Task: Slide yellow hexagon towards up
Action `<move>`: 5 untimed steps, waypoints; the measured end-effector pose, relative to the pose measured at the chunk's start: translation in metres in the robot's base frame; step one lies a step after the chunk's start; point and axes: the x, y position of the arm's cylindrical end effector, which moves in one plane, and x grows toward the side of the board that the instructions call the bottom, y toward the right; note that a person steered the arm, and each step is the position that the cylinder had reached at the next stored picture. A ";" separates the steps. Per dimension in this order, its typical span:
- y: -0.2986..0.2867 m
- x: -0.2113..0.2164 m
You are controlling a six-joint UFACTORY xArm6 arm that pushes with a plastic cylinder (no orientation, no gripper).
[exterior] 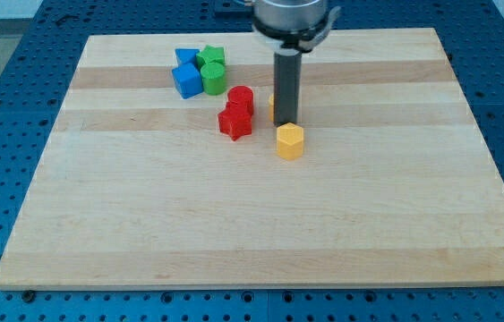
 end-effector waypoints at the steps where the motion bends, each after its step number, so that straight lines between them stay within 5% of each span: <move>1: 0.018 -0.019; 4: 0.069 -0.004; 5: 0.082 0.036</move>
